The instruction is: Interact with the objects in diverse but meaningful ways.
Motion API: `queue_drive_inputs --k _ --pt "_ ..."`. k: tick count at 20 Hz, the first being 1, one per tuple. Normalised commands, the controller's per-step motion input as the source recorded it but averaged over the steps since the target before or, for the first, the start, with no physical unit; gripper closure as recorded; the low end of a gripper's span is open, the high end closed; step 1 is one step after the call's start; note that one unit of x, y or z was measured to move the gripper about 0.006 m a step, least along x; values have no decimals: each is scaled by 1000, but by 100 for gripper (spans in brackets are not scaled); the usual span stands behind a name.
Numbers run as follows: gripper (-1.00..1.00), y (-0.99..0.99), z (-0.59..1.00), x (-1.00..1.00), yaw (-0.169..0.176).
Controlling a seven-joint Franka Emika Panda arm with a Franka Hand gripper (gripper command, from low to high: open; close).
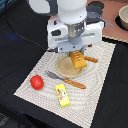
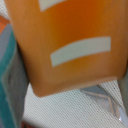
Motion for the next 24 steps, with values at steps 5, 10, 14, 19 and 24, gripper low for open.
queue_drive_inputs --k 5,10,14,19,24 --pt "100 -113 -106 -2 27" --pt "-100 17 41 0 33" --pt "-100 203 469 -1 50" --pt "-100 314 894 0 21" --pt "-100 590 881 10 42"
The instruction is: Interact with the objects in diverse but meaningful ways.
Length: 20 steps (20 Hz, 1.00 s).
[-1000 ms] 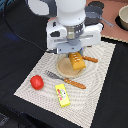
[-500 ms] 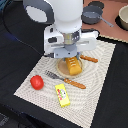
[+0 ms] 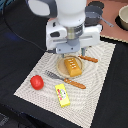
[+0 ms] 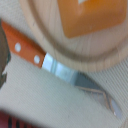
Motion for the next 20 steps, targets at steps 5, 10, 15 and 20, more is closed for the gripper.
queue_drive_inputs --k 5,10,15,20 --pt "-100 577 140 -50 94" --pt "-100 254 -223 -166 194" --pt "-100 196 -322 -178 224" --pt "-100 155 -126 -19 184"
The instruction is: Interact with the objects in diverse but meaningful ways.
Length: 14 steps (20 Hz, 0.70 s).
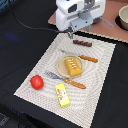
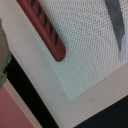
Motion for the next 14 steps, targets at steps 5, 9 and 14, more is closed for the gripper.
queue_drive_inputs --k 5,9,14 --pt "-100 245 -128 32 88" --pt "-100 392 52 469 18" --pt "-100 326 -27 419 12"
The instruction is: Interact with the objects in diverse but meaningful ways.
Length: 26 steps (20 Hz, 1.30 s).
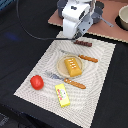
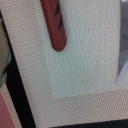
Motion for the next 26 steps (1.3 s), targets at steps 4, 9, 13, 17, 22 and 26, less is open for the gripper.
queue_drive_inputs --k 4,9,13,17,22,26 --pt "-100 279 -78 371 21" --pt "-100 127 -139 313 29" --pt "-100 85 -165 324 39" --pt "-100 131 -206 315 43" --pt "-100 128 -282 257 49" --pt "-100 125 -273 204 32"
